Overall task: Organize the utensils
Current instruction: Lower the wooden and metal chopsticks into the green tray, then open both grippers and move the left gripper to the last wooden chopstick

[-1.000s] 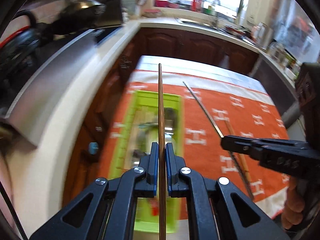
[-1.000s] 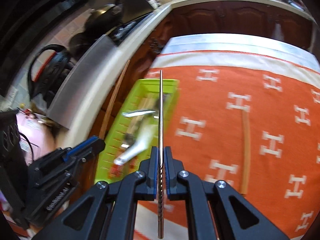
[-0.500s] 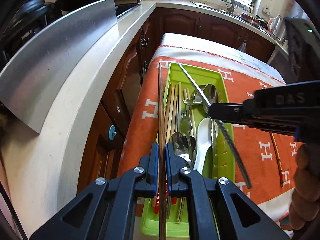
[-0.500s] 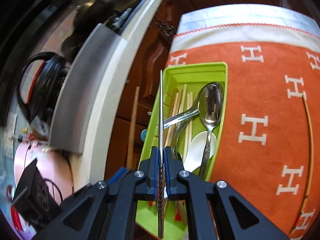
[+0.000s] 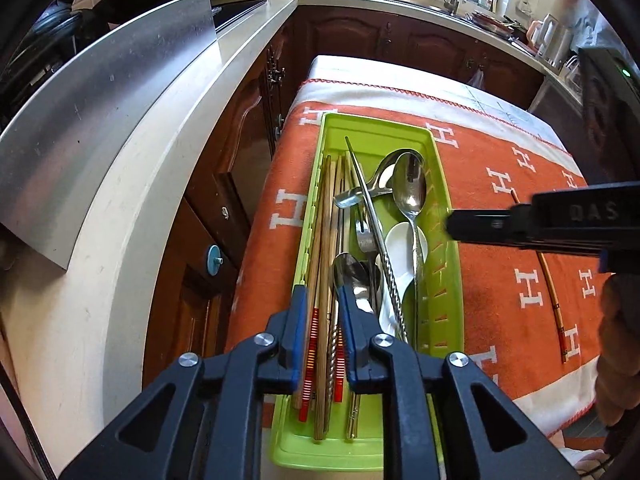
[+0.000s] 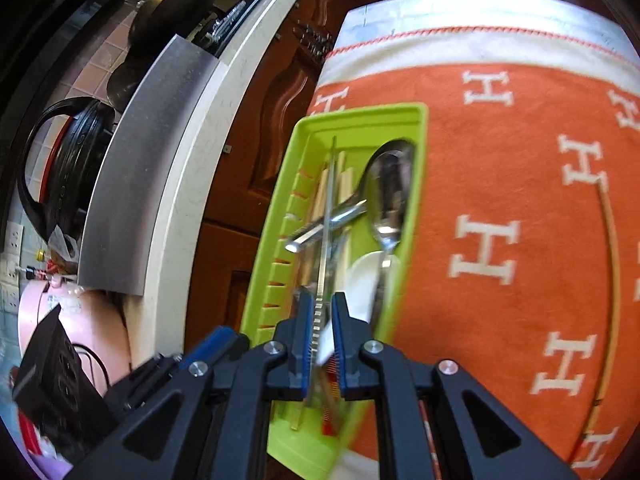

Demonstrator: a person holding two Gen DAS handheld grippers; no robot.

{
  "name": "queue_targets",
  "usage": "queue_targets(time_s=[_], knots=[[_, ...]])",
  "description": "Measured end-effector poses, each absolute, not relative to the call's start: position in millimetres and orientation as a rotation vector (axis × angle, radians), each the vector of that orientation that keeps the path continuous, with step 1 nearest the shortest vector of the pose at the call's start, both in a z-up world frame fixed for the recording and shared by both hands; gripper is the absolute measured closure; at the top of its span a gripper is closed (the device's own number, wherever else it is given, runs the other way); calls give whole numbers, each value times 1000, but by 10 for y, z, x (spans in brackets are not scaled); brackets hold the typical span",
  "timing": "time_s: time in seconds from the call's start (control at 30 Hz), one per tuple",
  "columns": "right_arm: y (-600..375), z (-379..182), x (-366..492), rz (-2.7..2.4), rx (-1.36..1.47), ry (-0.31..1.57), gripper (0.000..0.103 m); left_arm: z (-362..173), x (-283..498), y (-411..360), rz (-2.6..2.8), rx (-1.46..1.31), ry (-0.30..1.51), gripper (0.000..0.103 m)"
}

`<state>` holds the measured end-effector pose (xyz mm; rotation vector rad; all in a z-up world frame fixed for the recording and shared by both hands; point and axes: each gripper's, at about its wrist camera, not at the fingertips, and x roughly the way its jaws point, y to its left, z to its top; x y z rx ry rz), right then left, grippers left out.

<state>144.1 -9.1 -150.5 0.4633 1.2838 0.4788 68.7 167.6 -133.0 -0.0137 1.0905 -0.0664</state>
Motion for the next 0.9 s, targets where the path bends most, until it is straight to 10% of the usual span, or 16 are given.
queue_targets(time_s=[0.37,0.9], knots=[[-979,-1486,1248,315,326,1209,93,-1095,638,1208,-163,-1,1039,83],[-1893,-1449,785,111,269,1090,93,-1141,760,72,-342,-128,1057,44]])
